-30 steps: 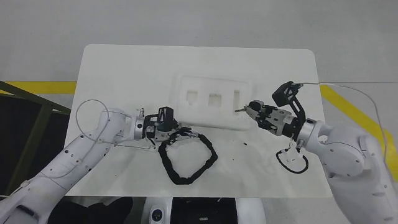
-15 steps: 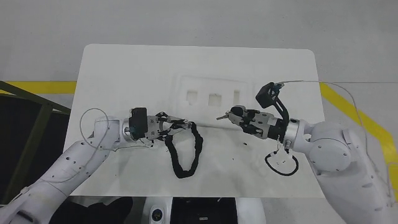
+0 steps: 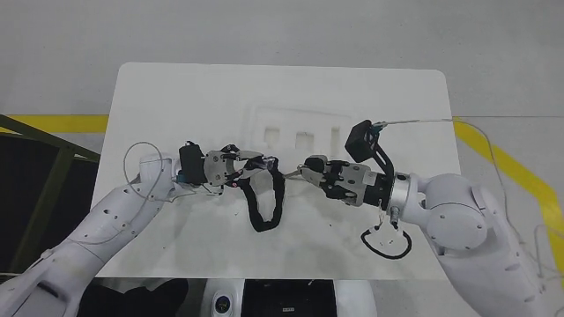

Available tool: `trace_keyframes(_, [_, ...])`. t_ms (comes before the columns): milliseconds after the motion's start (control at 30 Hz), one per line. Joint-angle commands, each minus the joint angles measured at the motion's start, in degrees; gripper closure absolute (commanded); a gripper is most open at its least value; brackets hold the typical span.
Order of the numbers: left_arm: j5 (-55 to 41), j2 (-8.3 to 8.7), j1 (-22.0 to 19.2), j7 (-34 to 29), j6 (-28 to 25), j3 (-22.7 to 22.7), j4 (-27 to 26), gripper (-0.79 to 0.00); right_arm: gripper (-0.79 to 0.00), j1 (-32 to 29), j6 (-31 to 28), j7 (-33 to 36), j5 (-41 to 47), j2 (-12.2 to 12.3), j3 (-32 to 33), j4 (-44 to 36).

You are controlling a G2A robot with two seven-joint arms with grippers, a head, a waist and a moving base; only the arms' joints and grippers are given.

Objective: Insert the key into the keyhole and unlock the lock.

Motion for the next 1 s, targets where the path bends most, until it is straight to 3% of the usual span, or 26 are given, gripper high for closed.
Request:
trace_keyframes(0, [-0.02,-0.41,-0.63,0.35,0.35,0.40,0.69,0.000,0.000,-0.10,0.74,-1.49,-0.23,-0.12,-0.46,0.05])
trace_keyframes(300, [-1.30,-1.61,-0.63,0.92,2.77,0.15,3.19,0.000,0.000,-1.60,5.26,-7.73,-4.15,-0.57,-2.10,-1.94])
trace_keyframes(667, [-1.30,-1.61,-0.63,0.92,2.77,0.15,3.19,0.000,0.000,-1.65,5.43,-7.87,-4.25,-0.58,-2.14,-1.99])
trace_keyframes(800, [0.73,-1.54,-0.34,-2.26,4.03,-0.38,0.81,0.000,0.000,-1.65,5.43,-7.87,-4.25,-0.58,-2.14,-1.99])
trace_keyframes(967, [6.88,-1.30,-0.68,5.06,5.86,-0.55,1.00,0.000,0.000,-2.21,5.60,-8.31,-4.44,-0.60,-2.16,-1.99])
